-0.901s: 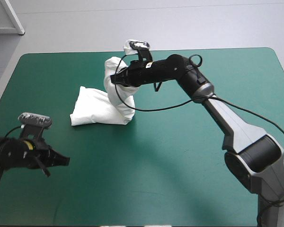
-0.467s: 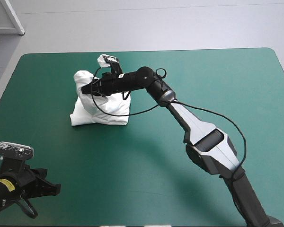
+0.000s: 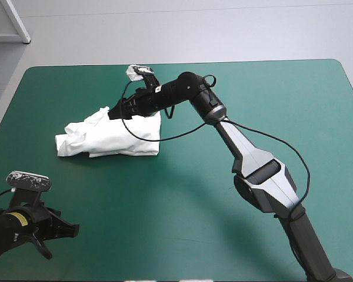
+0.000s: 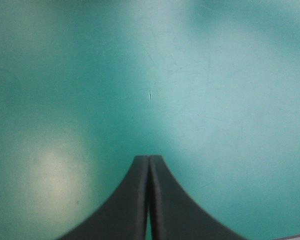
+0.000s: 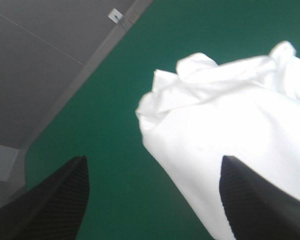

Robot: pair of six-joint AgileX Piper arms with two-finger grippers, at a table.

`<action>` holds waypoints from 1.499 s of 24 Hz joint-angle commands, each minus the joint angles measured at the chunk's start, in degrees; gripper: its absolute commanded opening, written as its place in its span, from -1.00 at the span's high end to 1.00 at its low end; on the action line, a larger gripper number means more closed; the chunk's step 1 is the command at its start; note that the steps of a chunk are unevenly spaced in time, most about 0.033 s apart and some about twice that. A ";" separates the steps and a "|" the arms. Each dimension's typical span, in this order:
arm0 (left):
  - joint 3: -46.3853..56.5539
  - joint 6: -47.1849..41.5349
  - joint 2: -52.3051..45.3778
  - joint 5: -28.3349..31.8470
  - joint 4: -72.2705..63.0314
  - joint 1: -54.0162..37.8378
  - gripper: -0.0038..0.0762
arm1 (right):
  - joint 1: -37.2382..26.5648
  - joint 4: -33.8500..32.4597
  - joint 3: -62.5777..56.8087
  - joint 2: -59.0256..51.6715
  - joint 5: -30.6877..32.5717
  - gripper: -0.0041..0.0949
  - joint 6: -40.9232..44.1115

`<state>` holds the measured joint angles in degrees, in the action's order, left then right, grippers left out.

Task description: Fold the cloth

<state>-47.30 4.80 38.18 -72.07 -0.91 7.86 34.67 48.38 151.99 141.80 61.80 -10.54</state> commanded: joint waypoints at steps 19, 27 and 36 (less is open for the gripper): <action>-1.33 -0.31 0.46 -1.92 0.56 0.03 0.92 | -2.69 -17.87 -11.41 -4.91 7.71 -0.33 13.99; -1.33 -0.31 0.46 -1.92 0.56 0.03 0.92 | -1.68 -13.49 -11.30 -2.68 3.92 0.00 10.94; -1.33 -0.05 0.46 -1.92 0.91 0.03 0.92 | -1.79 -17.03 -9.62 -2.80 1.03 0.96 9.23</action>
<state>-47.24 4.85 38.28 -72.01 0.00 7.86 33.58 31.74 139.62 143.36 64.75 -0.88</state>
